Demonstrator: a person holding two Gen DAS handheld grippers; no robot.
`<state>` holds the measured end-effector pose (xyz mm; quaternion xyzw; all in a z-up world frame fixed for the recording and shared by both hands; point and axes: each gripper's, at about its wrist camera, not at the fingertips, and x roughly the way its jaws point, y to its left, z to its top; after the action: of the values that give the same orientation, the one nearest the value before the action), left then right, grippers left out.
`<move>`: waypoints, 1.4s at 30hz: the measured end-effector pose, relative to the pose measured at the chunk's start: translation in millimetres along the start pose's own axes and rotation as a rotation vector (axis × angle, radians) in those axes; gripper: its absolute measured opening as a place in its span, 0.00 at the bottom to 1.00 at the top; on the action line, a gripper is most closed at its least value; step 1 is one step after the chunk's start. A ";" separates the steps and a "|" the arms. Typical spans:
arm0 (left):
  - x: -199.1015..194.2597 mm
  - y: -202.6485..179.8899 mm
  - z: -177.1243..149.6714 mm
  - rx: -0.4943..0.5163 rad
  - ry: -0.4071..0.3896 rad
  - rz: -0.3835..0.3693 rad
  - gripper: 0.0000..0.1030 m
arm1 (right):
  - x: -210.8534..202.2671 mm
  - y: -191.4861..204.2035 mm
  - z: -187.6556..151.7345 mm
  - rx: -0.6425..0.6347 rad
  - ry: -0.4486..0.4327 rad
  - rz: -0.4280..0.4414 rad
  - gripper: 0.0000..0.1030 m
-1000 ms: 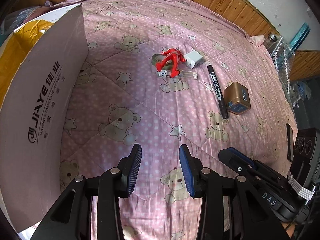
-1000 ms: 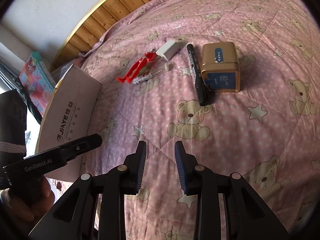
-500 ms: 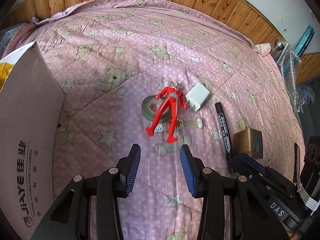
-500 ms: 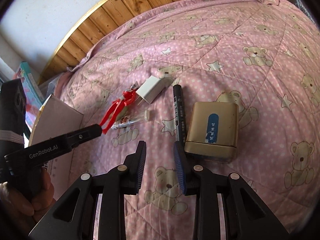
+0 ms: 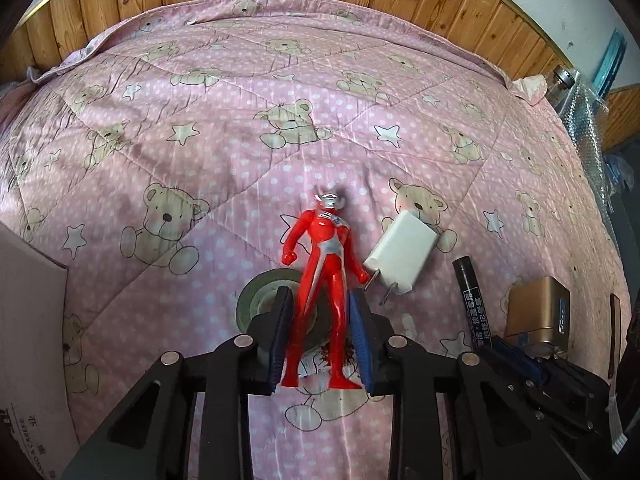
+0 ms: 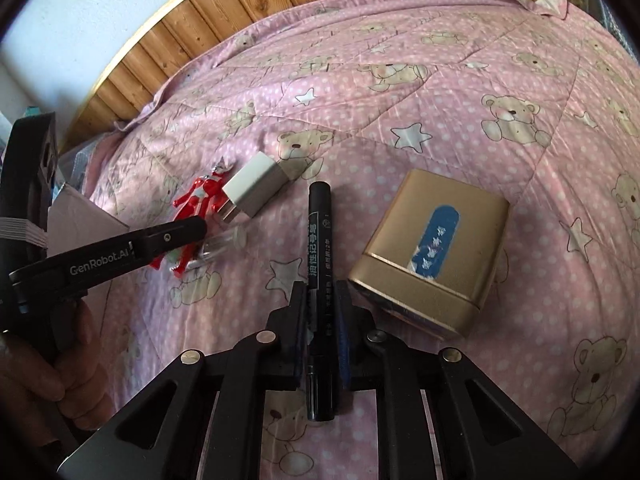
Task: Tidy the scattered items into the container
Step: 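Grasp the red toy figure with the left gripper while the right lifts the marker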
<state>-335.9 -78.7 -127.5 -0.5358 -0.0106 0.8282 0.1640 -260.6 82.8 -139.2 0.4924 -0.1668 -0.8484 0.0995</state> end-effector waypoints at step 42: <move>-52.4 15.2 -106.9 -0.038 0.130 -0.038 0.38 | -43.3 20.2 -83.0 -0.138 0.035 -0.012 0.24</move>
<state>-225.1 -124.9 -129.6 -0.5912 -0.0258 0.7879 0.1700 -166.9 63.1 -134.9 0.5002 -0.1031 -0.8497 0.1309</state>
